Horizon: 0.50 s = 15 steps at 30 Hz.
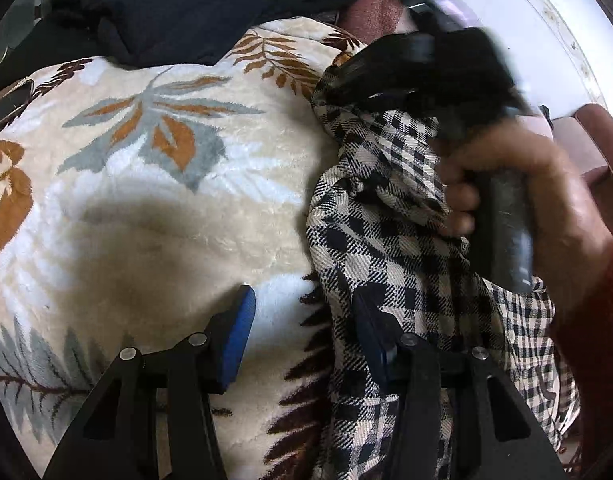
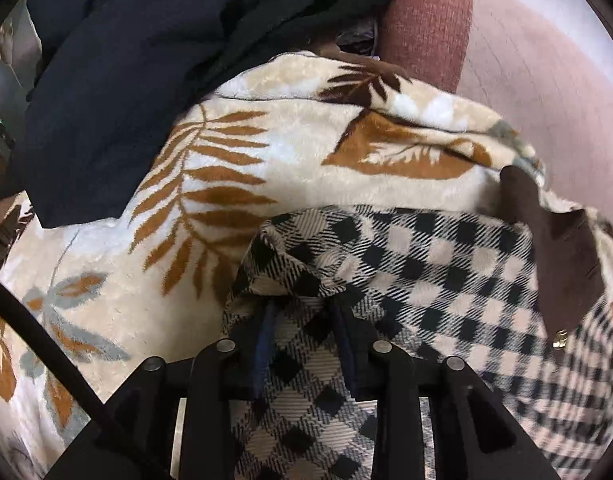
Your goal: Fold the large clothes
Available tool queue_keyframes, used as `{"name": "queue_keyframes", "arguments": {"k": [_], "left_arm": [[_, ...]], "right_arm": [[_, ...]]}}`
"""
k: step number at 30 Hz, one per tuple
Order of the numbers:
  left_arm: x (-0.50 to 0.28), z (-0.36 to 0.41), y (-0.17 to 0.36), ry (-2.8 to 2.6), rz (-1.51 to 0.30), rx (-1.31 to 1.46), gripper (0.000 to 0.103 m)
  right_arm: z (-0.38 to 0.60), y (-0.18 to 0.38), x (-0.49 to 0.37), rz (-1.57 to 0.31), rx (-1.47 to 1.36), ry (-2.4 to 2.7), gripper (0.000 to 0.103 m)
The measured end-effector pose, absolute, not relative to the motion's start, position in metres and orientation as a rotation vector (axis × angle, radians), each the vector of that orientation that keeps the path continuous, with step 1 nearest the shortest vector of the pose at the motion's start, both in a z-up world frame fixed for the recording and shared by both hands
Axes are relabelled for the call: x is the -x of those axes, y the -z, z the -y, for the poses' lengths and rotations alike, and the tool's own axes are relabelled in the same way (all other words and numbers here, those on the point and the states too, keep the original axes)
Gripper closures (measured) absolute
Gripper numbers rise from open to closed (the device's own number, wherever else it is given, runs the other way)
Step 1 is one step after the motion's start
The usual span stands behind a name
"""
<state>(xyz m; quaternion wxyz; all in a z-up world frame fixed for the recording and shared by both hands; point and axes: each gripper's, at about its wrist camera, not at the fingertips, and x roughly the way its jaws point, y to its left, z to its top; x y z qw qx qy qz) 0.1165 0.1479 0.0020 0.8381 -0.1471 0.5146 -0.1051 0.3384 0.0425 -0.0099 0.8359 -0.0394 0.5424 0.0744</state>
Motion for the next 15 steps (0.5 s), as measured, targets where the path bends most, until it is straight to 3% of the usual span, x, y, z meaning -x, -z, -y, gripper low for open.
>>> {"name": "queue_keyframes", "arguments": {"k": [5,12,15], "left_arm": [[-0.108,-0.150,-0.002,0.254,-1.106,0.317,0.050],[-0.084,-0.139,-0.002,0.255,-1.116,0.236,0.050],[-0.072,-0.131,-0.004,0.252,-1.137,0.198,0.067]], "right_arm": [[0.006,-0.040,-0.262,-1.059,0.016,-0.187,0.070],[0.112,-0.040,-0.122,-1.120,0.033,-0.138,0.069],[0.145,-0.019,-0.072,-1.191,0.020,-0.105,0.069]]}}
